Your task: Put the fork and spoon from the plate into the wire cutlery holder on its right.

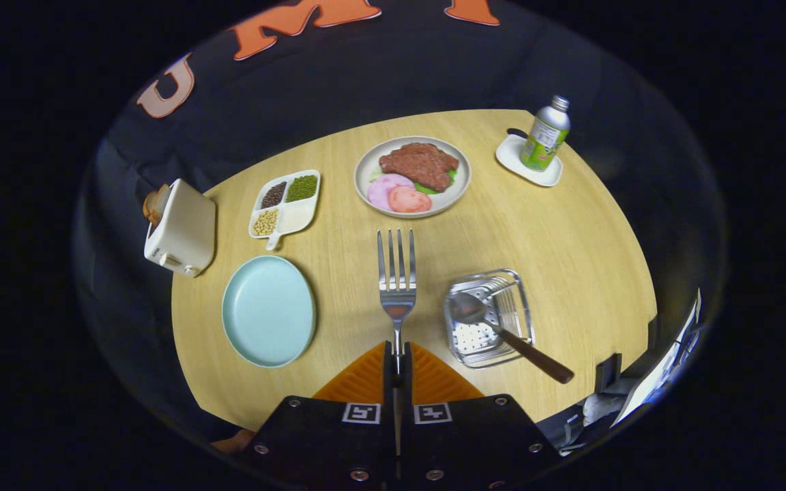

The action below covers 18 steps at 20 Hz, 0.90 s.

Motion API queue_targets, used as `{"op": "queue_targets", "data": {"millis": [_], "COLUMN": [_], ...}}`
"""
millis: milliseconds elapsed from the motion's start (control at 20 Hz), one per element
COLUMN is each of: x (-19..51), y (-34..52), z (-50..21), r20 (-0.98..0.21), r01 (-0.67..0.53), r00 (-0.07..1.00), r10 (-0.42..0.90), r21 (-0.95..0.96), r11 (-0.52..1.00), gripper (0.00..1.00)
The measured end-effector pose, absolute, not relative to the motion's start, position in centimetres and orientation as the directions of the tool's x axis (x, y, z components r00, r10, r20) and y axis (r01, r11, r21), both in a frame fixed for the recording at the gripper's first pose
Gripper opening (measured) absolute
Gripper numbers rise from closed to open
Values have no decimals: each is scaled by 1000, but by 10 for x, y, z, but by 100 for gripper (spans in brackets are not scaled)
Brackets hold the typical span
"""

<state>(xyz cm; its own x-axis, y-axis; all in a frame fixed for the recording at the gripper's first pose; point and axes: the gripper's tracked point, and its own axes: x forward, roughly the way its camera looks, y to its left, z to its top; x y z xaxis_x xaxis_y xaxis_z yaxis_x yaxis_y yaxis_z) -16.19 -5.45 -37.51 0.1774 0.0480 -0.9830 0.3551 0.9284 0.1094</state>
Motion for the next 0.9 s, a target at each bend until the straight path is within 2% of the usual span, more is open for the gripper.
{"op": "queue_targets", "data": {"millis": [550,650,850,900], "x": [-202,-199,-176,-171], "y": [-93,-97,-103,-108], "z": [-398,-397,-383,-378], "r20": [-994,-993,-978,-973], "r01": [325,314,319,313], "r00": [81,91,182,211], "r10": [67,71,97,91], "r21": [90,96,152,155], "r11": [941,945,935,937], "gripper": [5,7,12,16]}}
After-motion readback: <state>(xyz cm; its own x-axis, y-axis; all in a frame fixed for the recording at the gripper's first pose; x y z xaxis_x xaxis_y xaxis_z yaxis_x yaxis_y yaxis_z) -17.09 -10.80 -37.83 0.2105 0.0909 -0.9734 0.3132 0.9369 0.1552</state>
